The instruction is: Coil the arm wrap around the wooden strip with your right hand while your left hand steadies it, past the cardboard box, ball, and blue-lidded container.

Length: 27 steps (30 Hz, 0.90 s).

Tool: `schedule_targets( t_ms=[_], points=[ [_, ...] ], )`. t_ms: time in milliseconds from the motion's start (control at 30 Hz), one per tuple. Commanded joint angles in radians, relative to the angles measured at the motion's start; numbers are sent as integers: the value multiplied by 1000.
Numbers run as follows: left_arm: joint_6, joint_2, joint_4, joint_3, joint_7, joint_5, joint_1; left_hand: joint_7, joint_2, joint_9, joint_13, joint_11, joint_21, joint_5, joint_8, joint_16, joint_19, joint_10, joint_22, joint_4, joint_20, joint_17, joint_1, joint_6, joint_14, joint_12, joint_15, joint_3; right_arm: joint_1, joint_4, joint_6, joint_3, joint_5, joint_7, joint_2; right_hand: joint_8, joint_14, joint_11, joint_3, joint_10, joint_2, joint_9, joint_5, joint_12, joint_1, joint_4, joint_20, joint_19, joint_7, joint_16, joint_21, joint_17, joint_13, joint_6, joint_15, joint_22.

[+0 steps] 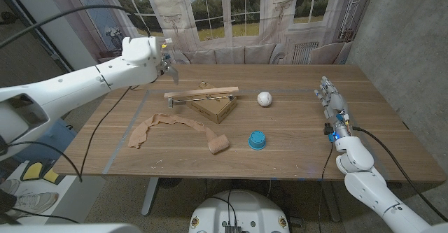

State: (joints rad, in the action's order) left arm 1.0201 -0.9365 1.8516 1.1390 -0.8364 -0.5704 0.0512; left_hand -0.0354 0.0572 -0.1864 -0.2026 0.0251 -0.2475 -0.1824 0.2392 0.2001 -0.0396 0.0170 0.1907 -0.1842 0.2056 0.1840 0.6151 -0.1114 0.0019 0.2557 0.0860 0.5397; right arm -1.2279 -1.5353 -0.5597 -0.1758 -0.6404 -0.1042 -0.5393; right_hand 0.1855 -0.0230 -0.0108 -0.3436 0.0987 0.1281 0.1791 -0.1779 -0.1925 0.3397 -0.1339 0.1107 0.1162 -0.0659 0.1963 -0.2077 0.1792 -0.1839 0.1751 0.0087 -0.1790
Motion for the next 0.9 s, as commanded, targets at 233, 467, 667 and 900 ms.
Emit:
schedule_targets(
  t_ms=[233, 467, 667, 900],
  points=[
    [-43, 75, -66, 35, -140, -241, 6, -9, -17, -5, -6, -5, 6, -3, 11, -4, 3, 9, -1, -3, 5, 1, 36, -20, -5, 3, 3, 4, -19, 9, -23, 4, -8, 0, 8, 4, -13, -1, 3, 12, 1, 3, -1, -1, -8, 2, 0, 13, -1, 4, -4, 2, -1, 9, 3, -4],
    [-77, 108, -114, 18, -175, -297, 35, -10, -26, -6, -6, -7, 8, -4, 10, -4, 3, 9, -1, -3, 5, 1, 48, -19, -6, 3, 1, 2, -24, 7, -23, 1, -6, -5, 11, 4, -14, 1, 4, 11, 1, 3, -1, -1, -9, 2, -1, 13, -2, 4, -4, 2, -1, 9, 4, -4],
    [-106, 132, -151, 3, -184, -335, 64, -10, -32, -6, -7, -8, 9, -5, 10, -5, 3, 9, -2, -2, 5, 1, 59, -21, -7, 2, 0, 0, -28, 1, -18, -1, -2, -10, 11, 3, -14, 0, 4, 13, 2, 3, -1, -1, -9, 2, 0, 13, -2, 3, -3, 2, -1, 9, 4, -4],
    [-135, 152, -182, -26, -171, -363, 98, -7, -39, -8, -7, -11, 11, -6, 15, -5, 4, 8, -2, 1, 6, 1, 72, -35, -7, 1, -1, -3, -23, 2, -12, -4, 0, -14, 13, 3, -15, 0, 5, 13, 2, 3, -1, -1, -10, 3, 0, 14, -1, 3, -3, 3, -1, 10, 4, -4]
  ],
)
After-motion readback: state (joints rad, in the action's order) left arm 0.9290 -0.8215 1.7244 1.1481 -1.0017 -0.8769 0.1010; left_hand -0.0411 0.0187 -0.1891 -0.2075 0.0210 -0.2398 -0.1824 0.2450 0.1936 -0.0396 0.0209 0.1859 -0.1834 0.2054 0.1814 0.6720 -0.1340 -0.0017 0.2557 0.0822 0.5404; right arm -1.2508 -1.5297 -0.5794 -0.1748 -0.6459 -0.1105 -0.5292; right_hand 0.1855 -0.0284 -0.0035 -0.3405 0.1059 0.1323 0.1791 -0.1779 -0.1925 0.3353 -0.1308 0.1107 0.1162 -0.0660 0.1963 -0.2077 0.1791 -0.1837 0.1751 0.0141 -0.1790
